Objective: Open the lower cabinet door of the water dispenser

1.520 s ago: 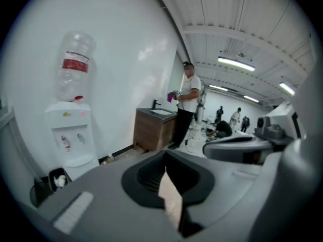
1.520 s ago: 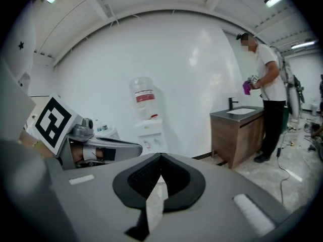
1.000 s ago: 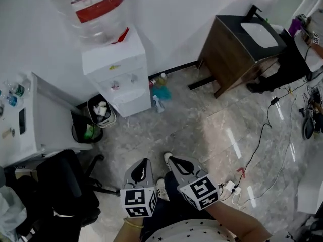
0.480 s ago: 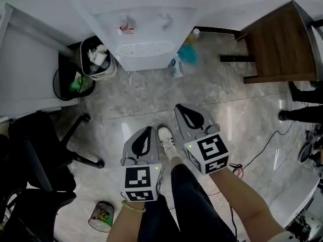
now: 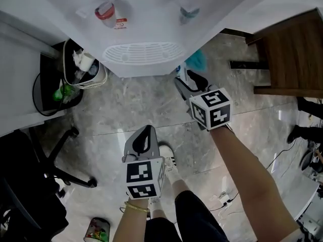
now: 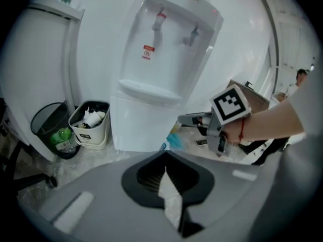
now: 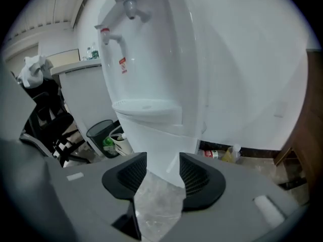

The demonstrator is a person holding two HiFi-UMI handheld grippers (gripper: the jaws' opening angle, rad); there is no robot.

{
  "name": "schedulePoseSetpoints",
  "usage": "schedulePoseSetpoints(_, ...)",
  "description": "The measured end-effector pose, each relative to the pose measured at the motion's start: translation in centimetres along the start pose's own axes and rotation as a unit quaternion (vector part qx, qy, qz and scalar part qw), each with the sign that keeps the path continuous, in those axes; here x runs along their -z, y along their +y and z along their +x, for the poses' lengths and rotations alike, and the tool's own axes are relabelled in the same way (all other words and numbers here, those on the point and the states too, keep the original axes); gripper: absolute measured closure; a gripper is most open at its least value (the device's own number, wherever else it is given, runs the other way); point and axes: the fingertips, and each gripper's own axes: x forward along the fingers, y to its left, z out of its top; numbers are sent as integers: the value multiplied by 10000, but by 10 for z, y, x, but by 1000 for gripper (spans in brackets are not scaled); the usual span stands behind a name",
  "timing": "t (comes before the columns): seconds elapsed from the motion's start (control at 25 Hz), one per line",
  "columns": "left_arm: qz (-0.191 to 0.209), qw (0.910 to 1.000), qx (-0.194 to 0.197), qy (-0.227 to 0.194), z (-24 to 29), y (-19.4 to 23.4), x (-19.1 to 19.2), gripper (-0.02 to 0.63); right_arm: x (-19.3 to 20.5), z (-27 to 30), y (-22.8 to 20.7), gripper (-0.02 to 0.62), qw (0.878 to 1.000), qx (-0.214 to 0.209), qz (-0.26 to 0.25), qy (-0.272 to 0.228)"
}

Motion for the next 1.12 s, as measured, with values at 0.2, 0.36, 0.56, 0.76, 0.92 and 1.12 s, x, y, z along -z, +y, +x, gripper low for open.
schedulePoseSetpoints(0.2,18,10000,70,66,29,5,-4,600,-9,41,-42,313,9996,92,-265,53)
schedulePoseSetpoints(0.36,-43,9999,71,86,36,7,-5,600,-21,57,-41,288,9987,-68,-507,15)
schedulePoseSetpoints(0.56,-67,9999,41,125,36,7,-2,600,-19,55,-38,301,9997,46,-199,-120)
schedulePoseSetpoints(0.76,36,9998,65,207,32,5,6,600,-9,43,-31,341,9994,266,121,-177)
schedulePoseSetpoints(0.92,60,9999,-32,124,23,5,9,600,13,23,-9,374,9991,328,206,-144)
schedulePoseSetpoints(1.12,-12,9999,110,-46,4,-2,18,600,43,-7,36,385,9993,217,311,13)
